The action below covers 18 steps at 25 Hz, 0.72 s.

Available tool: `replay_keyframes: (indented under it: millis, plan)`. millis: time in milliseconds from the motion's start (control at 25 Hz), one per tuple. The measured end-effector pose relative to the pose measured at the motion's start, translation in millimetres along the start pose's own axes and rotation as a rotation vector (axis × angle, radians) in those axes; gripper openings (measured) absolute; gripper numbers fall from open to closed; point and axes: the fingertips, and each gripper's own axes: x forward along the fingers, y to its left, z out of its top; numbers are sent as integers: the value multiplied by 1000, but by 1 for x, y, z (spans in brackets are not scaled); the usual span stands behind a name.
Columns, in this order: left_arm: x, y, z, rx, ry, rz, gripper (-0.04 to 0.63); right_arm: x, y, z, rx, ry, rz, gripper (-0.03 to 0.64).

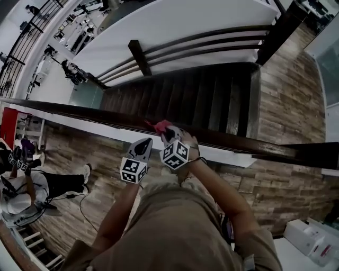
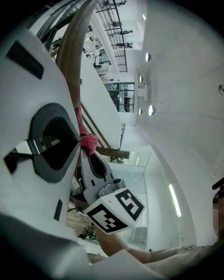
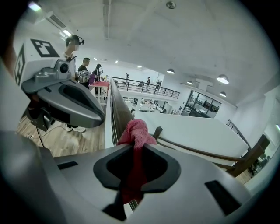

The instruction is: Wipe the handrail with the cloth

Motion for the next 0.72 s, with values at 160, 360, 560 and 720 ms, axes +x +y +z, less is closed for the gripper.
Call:
replay_keyframes:
  millis: [160,360,560,720]
  plan:
    - [-6,-4,-1,-8,-9,-26,18,-8,3,-2,19,12,-27,63]
    - [12,-17,-14,-5,10,-49,18,-14,-2,-12,-87,-12,-90,63]
    - [25,-64,-2,32,12,-31,18,-46,-9,-46,-179,-56,-95,63]
    - [40,-121,8,25,27,4,18,-91,-36,-88,-172,-73,-83,63]
